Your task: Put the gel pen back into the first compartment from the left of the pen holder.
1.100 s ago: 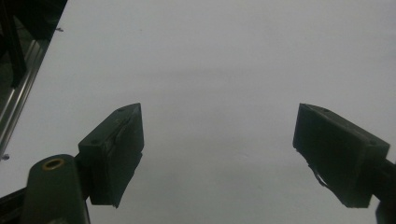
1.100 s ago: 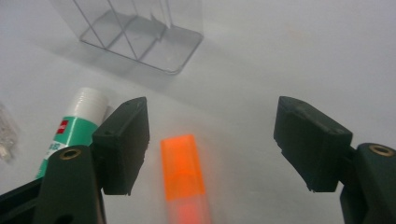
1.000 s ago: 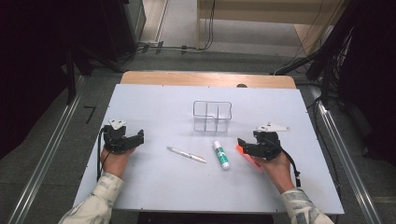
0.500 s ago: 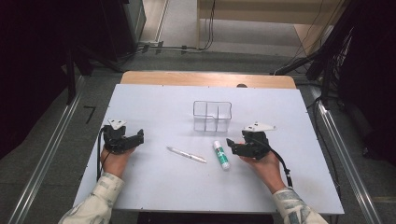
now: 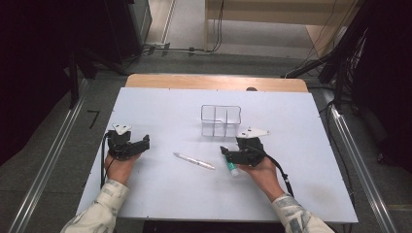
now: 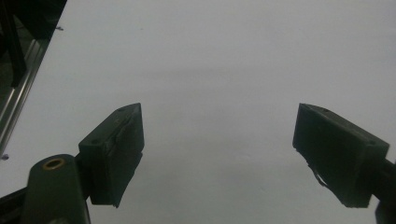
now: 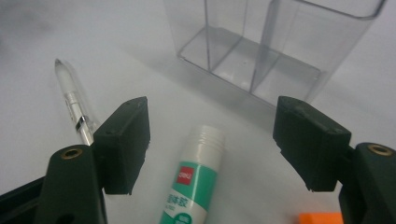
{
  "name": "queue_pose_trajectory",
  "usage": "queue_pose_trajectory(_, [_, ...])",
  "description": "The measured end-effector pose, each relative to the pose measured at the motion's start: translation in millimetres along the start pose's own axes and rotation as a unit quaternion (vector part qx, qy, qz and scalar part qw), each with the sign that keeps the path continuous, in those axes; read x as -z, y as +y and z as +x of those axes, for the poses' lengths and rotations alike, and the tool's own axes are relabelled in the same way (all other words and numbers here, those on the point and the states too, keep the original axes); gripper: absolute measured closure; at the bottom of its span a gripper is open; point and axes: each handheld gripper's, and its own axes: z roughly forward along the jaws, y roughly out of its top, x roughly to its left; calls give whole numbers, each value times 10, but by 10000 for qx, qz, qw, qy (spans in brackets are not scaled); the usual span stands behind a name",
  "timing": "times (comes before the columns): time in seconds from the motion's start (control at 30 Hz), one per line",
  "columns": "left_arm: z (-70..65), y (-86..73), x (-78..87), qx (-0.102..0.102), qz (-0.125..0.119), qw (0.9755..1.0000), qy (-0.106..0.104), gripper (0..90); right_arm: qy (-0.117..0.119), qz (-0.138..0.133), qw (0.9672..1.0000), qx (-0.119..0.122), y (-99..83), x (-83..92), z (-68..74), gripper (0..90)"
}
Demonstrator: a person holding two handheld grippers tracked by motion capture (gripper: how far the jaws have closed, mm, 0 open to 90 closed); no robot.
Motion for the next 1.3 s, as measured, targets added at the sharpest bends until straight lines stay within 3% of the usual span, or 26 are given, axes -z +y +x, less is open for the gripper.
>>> queue_pose_trajectory(0.2, [3,0,0,12,-4,10000,-3,169,119,65,9998,153,39,-119,157,261])
queue_pose_trajectory(0.43, [7,-1,0,30,-20,10000,-15,169,194,81,9995,218,70,-197,245,261])
queue_pose_trajectory(1.3, [12,-3,-11,34,-8,10000,-12,169,416,219,9979,453,148,-399,486,278])
